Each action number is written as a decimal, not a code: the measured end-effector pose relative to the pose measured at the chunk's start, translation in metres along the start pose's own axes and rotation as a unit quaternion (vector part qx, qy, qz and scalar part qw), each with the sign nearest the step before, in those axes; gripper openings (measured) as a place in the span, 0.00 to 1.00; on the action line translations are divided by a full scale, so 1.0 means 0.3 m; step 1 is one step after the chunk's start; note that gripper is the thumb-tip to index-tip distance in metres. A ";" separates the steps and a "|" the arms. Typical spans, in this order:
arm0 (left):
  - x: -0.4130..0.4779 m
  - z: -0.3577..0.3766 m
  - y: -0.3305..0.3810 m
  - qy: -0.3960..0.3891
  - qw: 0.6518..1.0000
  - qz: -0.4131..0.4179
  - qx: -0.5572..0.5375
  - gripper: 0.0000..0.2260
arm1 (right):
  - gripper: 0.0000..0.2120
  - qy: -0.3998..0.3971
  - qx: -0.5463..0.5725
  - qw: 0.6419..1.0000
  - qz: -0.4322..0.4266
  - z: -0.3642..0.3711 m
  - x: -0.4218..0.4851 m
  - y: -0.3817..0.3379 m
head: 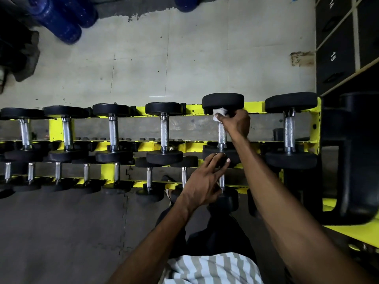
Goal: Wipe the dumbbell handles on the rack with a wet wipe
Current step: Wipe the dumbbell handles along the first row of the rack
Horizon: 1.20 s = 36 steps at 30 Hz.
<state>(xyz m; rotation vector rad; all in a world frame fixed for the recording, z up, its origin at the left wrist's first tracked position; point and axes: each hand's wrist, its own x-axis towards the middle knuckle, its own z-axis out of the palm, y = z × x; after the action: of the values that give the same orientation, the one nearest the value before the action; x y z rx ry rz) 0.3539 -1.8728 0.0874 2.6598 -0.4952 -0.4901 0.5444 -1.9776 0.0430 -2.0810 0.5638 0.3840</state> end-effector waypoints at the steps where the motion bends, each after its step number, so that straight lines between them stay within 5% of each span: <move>1: 0.000 0.001 0.000 0.001 1.000 0.000 0.000 0.43 | 0.18 -0.019 -0.020 1.000 -0.002 -0.013 -0.005 0.002; 8: -0.002 0.007 -0.009 -0.002 1.000 0.003 0.003 0.45 | 0.20 -0.129 -0.203 0.970 -0.021 -0.049 -0.121 0.135; 16: 0.000 0.007 -0.007 -0.003 1.000 0.007 -0.001 0.44 | 0.24 -0.031 -0.050 0.998 -0.026 -0.019 -0.005 0.001; 25: -0.004 0.010 -0.006 0.003 1.000 0.000 -0.004 0.44 | 0.25 -0.237 -0.205 0.949 -0.037 -0.092 -0.059 0.140; 32: 0.000 -0.005 -0.005 -0.006 1.000 0.006 0.008 0.43 | 0.23 -0.187 -0.172 0.964 -0.074 -0.110 -0.100 0.184; 36: 0.002 -0.013 0.003 -0.004 1.000 0.006 0.009 0.42 | 0.15 -0.039 -0.157 0.982 -0.093 -0.088 -0.153 0.185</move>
<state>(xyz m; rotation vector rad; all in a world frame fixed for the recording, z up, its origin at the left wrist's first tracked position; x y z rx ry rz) 0.3557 -1.8725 0.0909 2.6702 -0.5205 -0.4959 0.4775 -2.0152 0.0397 -2.3862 0.2719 0.4666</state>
